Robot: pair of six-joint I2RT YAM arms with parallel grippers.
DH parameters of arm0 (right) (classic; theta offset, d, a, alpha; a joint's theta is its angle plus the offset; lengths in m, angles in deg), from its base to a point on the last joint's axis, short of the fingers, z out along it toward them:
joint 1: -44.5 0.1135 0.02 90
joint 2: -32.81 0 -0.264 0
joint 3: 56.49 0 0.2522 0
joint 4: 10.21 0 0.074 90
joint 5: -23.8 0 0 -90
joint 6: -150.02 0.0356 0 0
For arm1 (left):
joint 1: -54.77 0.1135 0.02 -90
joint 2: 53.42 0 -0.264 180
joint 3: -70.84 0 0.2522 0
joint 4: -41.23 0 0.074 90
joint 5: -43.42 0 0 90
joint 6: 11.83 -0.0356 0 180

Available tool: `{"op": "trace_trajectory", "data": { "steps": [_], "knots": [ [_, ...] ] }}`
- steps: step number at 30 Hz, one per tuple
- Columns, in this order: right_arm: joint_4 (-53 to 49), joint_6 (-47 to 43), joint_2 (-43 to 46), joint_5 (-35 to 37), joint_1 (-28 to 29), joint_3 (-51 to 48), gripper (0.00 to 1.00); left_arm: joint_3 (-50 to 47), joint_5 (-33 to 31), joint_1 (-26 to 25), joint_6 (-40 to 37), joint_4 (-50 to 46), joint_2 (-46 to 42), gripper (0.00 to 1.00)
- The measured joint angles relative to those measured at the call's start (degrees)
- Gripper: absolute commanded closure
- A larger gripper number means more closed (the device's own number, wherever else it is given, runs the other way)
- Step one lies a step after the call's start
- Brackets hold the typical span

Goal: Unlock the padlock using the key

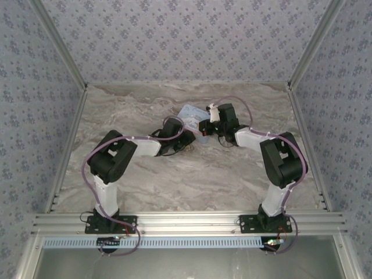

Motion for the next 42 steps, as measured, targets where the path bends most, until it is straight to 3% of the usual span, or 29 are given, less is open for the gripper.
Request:
{"op": "trace_trajectory", "data": {
  "steps": [8, 20, 28, 42],
  "knots": [
    [0.2, -0.2, 0.0, 0.4, 0.2, 0.0, 1.0, -0.1, -1.0, 0.0, -5.7, 1.2, 0.0, 0.57],
    [0.3, -0.5, 0.0, 0.7, 0.3, -0.1, 1.0, -4.4, -6.3, 0.0, -20.7, 2.4, -8.3, 0.34],
    [0.5, -0.7, 0.0, 0.8, 0.4, -0.1, 1.0, -5.2, -5.1, 0.7, -26.2, 5.9, -9.2, 0.21],
    [0.5, -1.1, 0.0, 0.8, 0.4, -0.1, 1.0, -5.1, -1.7, 2.5, -26.6, 7.2, -3.3, 0.22]
  ]
}}
